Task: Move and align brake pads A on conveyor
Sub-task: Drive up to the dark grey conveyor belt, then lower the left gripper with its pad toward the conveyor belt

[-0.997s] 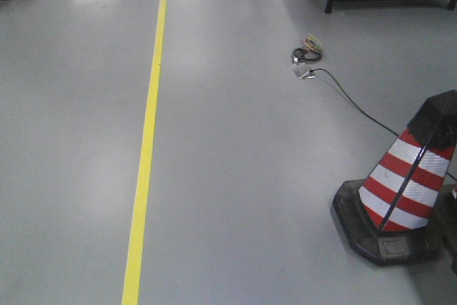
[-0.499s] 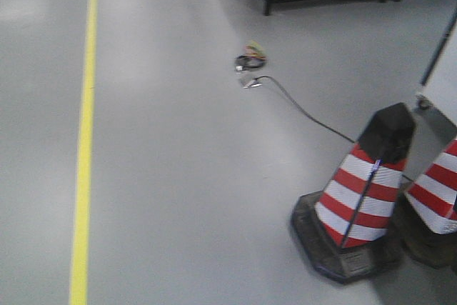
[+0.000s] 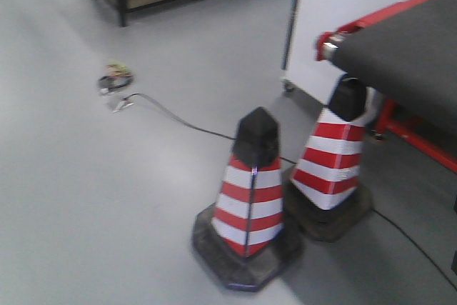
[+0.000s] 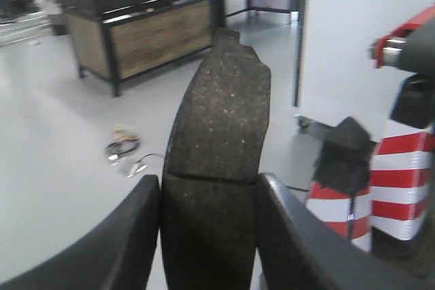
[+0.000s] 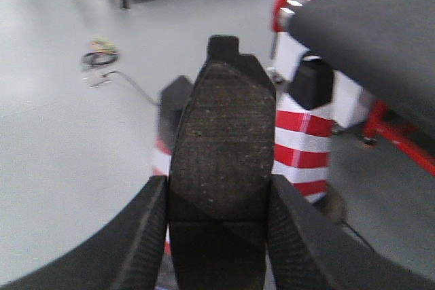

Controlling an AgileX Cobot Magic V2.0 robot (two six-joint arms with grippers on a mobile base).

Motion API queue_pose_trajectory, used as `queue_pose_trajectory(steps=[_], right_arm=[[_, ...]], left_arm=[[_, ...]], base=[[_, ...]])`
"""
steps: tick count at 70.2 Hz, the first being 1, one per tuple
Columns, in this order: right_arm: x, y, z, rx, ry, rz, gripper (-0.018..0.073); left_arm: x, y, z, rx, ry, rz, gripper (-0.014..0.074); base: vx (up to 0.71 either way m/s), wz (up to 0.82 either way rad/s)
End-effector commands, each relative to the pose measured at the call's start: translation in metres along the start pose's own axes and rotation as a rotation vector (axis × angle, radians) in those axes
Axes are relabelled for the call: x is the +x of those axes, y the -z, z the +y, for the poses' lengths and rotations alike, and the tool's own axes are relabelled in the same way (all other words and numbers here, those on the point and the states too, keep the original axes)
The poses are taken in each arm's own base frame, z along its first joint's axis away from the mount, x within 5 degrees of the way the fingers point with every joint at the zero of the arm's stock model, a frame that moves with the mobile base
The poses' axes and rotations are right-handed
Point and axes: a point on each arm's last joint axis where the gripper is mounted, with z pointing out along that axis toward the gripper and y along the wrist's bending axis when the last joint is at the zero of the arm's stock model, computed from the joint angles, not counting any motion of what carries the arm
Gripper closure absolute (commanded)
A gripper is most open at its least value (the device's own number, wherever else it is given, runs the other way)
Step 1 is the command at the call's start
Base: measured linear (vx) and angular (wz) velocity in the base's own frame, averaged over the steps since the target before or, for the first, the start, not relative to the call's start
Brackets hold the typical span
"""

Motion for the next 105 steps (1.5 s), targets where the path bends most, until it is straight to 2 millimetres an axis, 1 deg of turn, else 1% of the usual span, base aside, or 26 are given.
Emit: queue_pose_trajectory(steps=[1, 36, 68, 84, 105], right_arm=[[-0.0179, 0.0032, 0.0004, -0.005, 0.016, -0.121, 0.0511], [-0.0179, 0.0032, 0.0004, -0.005, 0.016, -0.121, 0.0511], [-0.0179, 0.0032, 0.0004, -0.005, 0.016, -0.121, 0.0511], [-0.0179, 0.0032, 0.0004, -0.005, 0.016, -0.121, 0.0511], [-0.017, 0.0025, 0.0003, -0.004, 0.016, -0.109, 0.0511]], left_arm=[[-0.0166, 0.0015, 0.0037, -0.032, 0.018, -0.107, 0.0513], [-0.0166, 0.0015, 0.0037, -0.032, 0.018, -0.107, 0.0513], [-0.0166, 0.0015, 0.0037, -0.032, 0.018, -0.107, 0.0513], [-0.0166, 0.0015, 0.0037, -0.032, 0.018, -0.107, 0.0513], [-0.0148, 0.0009, 0.0033, -0.028, 0.019, -0.095, 0.0513]], base=[[0.23, -0.79], [0.2, -0.75], [0.16, -0.63], [0.17, -0.42], [0.23, -0.19]])
